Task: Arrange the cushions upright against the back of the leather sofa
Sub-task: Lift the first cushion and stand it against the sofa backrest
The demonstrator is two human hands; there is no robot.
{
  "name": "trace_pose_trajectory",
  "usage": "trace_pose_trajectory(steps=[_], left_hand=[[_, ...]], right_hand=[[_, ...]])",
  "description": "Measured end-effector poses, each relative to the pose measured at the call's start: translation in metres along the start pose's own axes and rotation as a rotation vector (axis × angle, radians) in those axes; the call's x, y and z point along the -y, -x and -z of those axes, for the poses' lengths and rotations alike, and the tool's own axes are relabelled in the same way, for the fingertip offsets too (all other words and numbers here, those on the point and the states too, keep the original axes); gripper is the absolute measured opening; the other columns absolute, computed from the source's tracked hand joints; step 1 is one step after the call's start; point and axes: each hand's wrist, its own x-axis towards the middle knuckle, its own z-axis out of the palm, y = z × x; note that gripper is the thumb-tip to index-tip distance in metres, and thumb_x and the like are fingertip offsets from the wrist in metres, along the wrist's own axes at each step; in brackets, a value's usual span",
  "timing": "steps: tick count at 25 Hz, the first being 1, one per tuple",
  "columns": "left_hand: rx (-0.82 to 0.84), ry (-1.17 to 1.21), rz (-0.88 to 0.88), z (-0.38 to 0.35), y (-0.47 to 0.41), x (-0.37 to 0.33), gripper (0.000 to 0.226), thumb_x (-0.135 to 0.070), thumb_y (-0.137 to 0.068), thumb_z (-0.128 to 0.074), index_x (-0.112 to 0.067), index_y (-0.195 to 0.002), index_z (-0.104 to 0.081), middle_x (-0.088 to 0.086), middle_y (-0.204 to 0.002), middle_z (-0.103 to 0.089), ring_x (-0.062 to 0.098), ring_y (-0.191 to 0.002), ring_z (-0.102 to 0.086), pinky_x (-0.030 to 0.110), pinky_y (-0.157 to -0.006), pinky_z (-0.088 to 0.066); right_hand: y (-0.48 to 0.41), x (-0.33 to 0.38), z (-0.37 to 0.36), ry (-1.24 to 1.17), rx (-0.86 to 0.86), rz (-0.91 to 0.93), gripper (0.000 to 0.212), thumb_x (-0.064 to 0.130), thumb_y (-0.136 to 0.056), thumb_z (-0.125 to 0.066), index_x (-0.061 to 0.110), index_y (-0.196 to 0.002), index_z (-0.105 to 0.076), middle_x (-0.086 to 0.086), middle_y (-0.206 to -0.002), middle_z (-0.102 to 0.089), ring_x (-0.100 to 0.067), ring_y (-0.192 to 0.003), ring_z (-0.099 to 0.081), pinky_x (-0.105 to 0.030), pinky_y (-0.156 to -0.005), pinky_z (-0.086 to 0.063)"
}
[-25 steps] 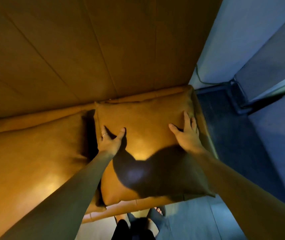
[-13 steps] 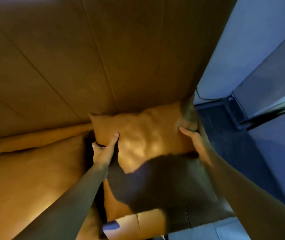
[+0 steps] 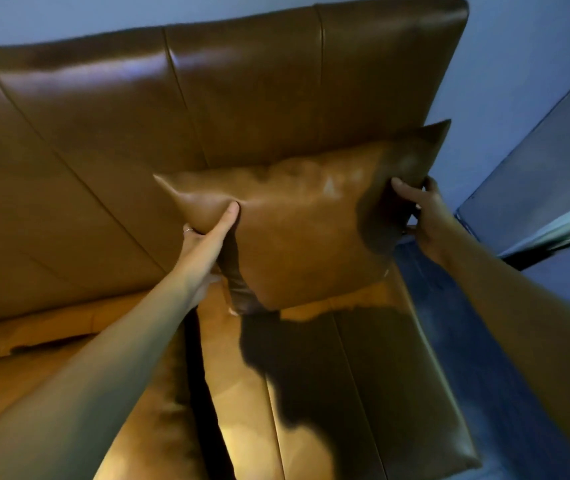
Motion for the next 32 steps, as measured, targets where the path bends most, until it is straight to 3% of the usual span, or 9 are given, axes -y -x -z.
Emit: trace_pose_trajectory(steps=[3, 6, 9, 14, 19, 25, 29, 32], left_hand=[[-0.002, 0.034, 0.012, -0.011, 0.002, -0.004, 0.122, -0.067, -0.059, -0.079, -0.029, -0.153, -0.011, 0.004, -0.155, -0.039, 0.034, -0.141, -0.037, 0.071, -0.106, -0.033], [-0.003, 0.058, 0.031, -0.021, 0.004, -0.006, 0.117, -0.067, -0.058, -0.079, -0.027, -0.15, -0.019, 0.005, -0.15, -0.043, 0.034, -0.138, -0.04, 0.072, -0.104, -0.036], [-0.01, 0.093, 0.059, -0.033, 0.004, -0.004, 0.104, -0.06, -0.067, -0.078, -0.024, -0.147, -0.023, 0.008, -0.149, -0.045, 0.036, -0.137, -0.041, 0.071, -0.105, -0.034], [-0.003, 0.156, 0.053, -0.042, -0.003, -0.002, 0.101, -0.058, -0.063, -0.079, -0.026, -0.144, -0.026, 0.007, -0.144, -0.048, 0.036, -0.135, -0.044, 0.072, -0.105, -0.034], [0.013, 0.195, 0.081, -0.049, -0.012, 0.006, 0.111, -0.056, -0.062, -0.08, -0.029, -0.149, -0.017, 0.006, -0.149, -0.045, 0.036, -0.136, -0.043, 0.071, -0.103, -0.037], [-0.047, 0.13, 0.137, -0.052, -0.016, 0.002, 0.102, -0.057, -0.074, -0.078, -0.026, -0.151, -0.018, 0.003, -0.143, -0.048, 0.032, -0.128, -0.05, 0.062, -0.097, -0.046], [-0.08, 0.042, 0.11, -0.053, -0.004, -0.006, 0.065, -0.056, -0.08, -0.073, -0.02, -0.122, -0.041, -0.002, -0.104, -0.058, 0.018, -0.088, -0.059, 0.043, -0.077, -0.05], [-0.158, -0.03, -0.012, -0.046, 0.003, -0.008, 0.044, -0.046, -0.086, -0.072, -0.02, -0.115, -0.051, 0.002, -0.112, -0.065, 0.023, -0.103, -0.062, 0.039, -0.089, -0.052]], right_hand=[[-0.002, 0.005, -0.002, 0.02, -0.041, 0.004, 0.08, 0.046, -0.076, -0.078, 0.025, -0.144, -0.041, 0.013, -0.121, -0.058, -0.007, -0.105, -0.056, -0.053, -0.105, -0.045], [-0.005, 0.013, -0.001, 0.012, -0.077, 0.032, 0.069, 0.042, -0.086, -0.074, 0.023, -0.145, -0.042, 0.014, -0.115, -0.059, -0.003, -0.097, -0.056, -0.043, -0.093, -0.047], [-0.01, 0.011, 0.006, -0.002, -0.111, 0.034, 0.067, 0.039, -0.088, -0.073, 0.023, -0.145, -0.042, 0.013, -0.116, -0.058, -0.004, -0.096, -0.057, -0.043, -0.091, -0.046], [-0.022, 0.004, 0.017, 0.026, -0.133, 0.07, 0.07, 0.042, -0.087, -0.074, 0.023, -0.146, -0.042, 0.006, -0.13, -0.057, -0.004, -0.101, -0.056, -0.046, -0.101, -0.045], [-0.036, -0.007, 0.026, 0.164, -0.132, 0.099, 0.085, 0.055, -0.082, -0.073, 0.025, -0.15, -0.033, -0.001, -0.145, -0.051, -0.025, -0.128, -0.054, -0.052, -0.109, -0.044], [-0.039, -0.011, 0.014, 0.314, -0.196, 0.078, 0.083, 0.056, -0.086, -0.068, 0.02, -0.149, -0.027, -0.009, -0.151, -0.046, -0.032, -0.136, -0.047, -0.054, -0.112, -0.04], [-0.026, -0.003, -0.001, 0.623, -0.34, 0.172, 0.086, 0.043, -0.096, -0.06, 0.017, -0.159, -0.009, -0.016, -0.16, -0.03, -0.042, -0.139, -0.041, -0.058, -0.112, -0.037], [-0.001, -0.005, -0.02, 0.888, -0.342, 0.25, 0.081, 0.036, -0.1, -0.052, 0.024, -0.16, 0.002, -0.015, -0.168, -0.009, -0.047, -0.144, -0.032, -0.064, -0.111, -0.035]])
